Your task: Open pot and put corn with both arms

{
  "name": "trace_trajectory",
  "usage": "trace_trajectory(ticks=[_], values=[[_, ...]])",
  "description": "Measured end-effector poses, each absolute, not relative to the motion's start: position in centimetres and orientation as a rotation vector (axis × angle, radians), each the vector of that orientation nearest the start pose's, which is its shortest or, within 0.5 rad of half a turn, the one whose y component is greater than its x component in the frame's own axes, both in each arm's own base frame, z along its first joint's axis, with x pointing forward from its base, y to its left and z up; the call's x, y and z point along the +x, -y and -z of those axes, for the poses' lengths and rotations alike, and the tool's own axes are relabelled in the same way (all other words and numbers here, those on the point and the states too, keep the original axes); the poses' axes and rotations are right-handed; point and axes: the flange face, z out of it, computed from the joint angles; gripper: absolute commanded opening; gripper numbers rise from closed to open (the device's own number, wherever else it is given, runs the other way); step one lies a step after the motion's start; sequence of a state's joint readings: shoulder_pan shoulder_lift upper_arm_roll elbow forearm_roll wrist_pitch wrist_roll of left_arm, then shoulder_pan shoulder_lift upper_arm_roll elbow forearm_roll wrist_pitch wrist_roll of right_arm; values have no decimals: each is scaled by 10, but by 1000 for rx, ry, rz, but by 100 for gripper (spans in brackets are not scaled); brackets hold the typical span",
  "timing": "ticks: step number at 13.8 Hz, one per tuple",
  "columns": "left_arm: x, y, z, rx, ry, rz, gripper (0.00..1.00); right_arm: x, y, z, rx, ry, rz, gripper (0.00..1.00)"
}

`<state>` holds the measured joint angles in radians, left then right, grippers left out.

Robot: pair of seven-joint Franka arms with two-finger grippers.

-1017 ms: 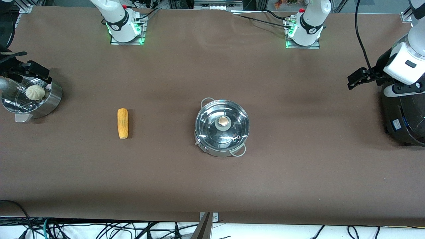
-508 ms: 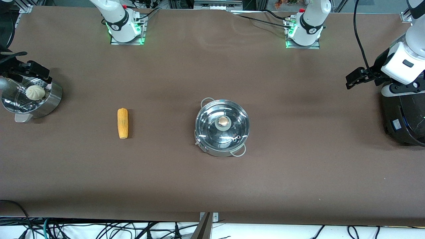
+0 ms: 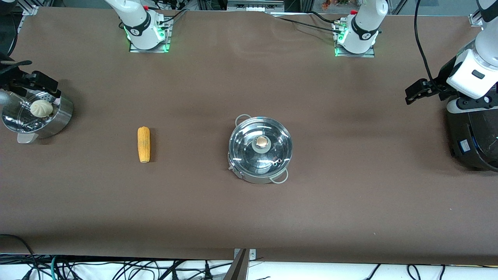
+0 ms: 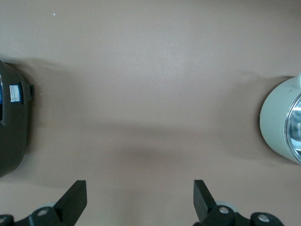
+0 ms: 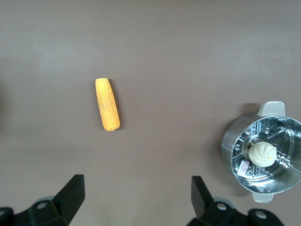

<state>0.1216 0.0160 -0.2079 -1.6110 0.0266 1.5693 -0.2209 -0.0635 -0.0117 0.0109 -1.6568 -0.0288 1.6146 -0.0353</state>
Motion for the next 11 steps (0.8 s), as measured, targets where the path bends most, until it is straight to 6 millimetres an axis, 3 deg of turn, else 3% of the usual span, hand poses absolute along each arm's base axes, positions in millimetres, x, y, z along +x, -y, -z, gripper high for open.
trace_trajectory(ticks=[2,4,7,11], values=[[555,44,-597,-3102,208,-83,100,551,30,-590,-3168,-17,-71,100],[555,44,-597,-3102,208,-83,100,551,24,-572,-3164,-9,-122,100],[555,45,-597,-3102,206,-81,100,559,16,-514,-3148,-82,-208,100],[557,54,-593,-3105,180,-93,100,584,-19,-434,-3145,-12,-264,100]])
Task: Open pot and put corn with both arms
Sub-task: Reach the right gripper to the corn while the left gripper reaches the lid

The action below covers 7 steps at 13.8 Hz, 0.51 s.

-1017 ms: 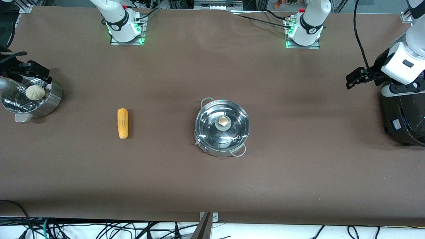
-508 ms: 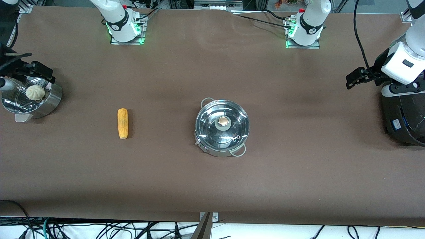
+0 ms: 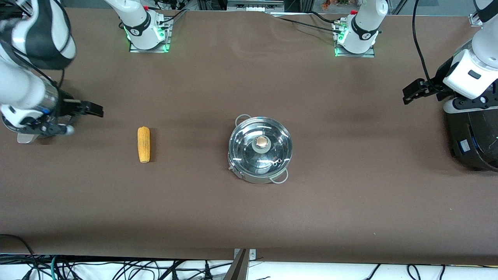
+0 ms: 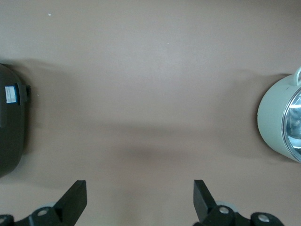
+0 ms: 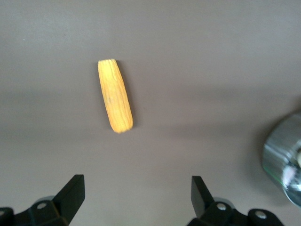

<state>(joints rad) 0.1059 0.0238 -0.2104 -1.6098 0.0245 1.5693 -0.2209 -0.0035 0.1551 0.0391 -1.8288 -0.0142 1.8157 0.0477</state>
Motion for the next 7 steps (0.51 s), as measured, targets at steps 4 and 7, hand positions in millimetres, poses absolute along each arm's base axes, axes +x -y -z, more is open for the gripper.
trace_trajectory(ticks=[4,7], values=[[562,57,-581,-3105,171,-129,100,586,-41,-359,-3144,58,-241,100],[566,57,-570,-3113,174,-165,100,586,-45,-308,-3137,141,-204,100]])
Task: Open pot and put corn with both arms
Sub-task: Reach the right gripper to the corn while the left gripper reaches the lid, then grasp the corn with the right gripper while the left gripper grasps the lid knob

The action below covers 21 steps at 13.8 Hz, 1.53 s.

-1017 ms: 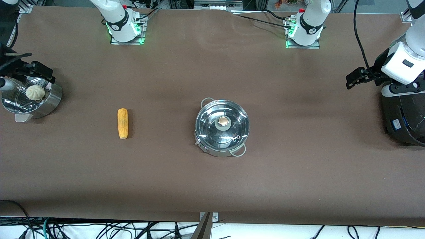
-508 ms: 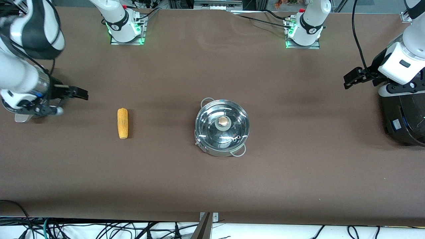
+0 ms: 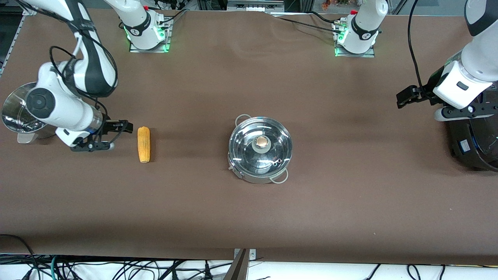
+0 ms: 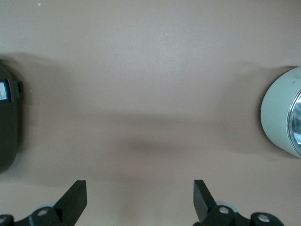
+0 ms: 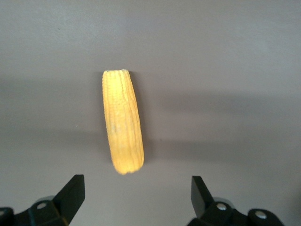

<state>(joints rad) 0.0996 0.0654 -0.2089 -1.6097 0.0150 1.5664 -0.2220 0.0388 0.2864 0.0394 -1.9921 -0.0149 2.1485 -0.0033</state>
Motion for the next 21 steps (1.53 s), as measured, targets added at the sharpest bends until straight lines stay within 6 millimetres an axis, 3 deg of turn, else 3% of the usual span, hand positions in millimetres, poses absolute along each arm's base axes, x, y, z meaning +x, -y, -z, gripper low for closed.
trace_trajectory(ticks=[3,5,7,8,9,10,11,14,16,21], values=[[564,97,-563,-3164,287,-215,100,583,-51,-269,-3130,223,-136,100],[563,146,-555,-3161,349,-249,100,577,-56,-244,-3128,238,-97,100],[563,211,-537,-3156,317,-290,100,573,-61,-221,-3124,251,-110,99],[564,245,-524,-3151,311,-312,100,571,-62,-208,-3122,255,-124,75],[566,276,-509,-3149,319,-324,100,570,-63,-197,-3120,256,-140,38],[570,301,-494,-3150,337,-332,100,567,-64,-186,-3119,259,-160,15],[576,324,-478,-3152,362,-339,100,565,-66,-178,-3117,267,-178,1],[586,381,-433,-3176,480,-308,100,566,-82,-177,-3114,309,-169,0],[591,405,-408,-3205,525,-272,99,572,-84,-183,-3114,315,-144,0],[597,424,-383,-3224,595,-245,99,595,-81,-212,-3118,307,-201,0]])
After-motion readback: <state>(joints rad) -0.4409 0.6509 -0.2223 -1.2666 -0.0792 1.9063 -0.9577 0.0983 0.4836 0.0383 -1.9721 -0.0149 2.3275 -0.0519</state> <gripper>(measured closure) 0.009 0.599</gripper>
